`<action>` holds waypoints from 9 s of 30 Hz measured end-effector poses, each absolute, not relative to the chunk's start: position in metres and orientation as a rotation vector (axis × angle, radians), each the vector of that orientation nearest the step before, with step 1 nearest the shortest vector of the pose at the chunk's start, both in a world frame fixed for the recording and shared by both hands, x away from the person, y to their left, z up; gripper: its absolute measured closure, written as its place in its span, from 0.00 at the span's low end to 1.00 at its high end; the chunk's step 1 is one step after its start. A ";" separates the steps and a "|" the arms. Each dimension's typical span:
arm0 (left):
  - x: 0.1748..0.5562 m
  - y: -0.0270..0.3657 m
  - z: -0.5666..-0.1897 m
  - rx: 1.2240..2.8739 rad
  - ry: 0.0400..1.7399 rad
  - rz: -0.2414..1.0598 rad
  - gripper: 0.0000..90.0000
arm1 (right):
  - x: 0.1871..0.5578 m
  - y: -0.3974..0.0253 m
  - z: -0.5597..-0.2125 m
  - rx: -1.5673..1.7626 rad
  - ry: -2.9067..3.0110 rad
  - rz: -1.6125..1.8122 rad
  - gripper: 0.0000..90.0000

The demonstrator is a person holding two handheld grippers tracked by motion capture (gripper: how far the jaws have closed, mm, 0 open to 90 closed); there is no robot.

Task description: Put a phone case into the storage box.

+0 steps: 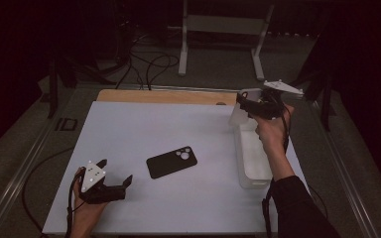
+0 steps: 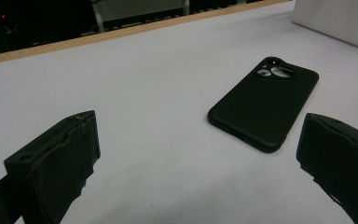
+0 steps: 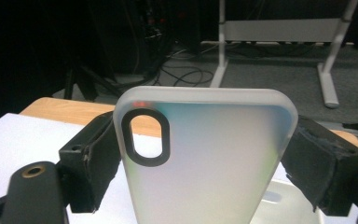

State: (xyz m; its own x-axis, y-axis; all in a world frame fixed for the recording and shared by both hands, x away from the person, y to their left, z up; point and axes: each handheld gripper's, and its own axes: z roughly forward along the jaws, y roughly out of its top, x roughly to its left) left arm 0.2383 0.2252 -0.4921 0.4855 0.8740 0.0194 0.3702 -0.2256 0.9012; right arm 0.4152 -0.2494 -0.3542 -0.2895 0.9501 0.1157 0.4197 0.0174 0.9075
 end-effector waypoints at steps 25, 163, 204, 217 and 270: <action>0.238 0.225 -0.492 1.806 1.047 0.681 0.00 | 0.436 -0.269 -0.366 1.480 1.684 1.069 0.19; 0.235 0.227 -0.481 1.781 1.015 0.687 0.00 | 0.261 -0.249 -0.459 1.034 1.911 1.433 0.11; 0.301 0.174 -0.461 1.950 0.840 0.553 0.00 | 0.261 -0.255 -0.465 1.067 1.899 1.472 0.11; 0.319 0.163 -0.469 1.994 0.831 0.506 0.00 | 0.261 -0.256 -0.463 1.066 1.896 1.474 0.11; 0.353 0.128 -0.521 2.304 0.826 0.225 0.05 | 0.261 -0.258 -0.463 1.072 1.897 1.475 0.11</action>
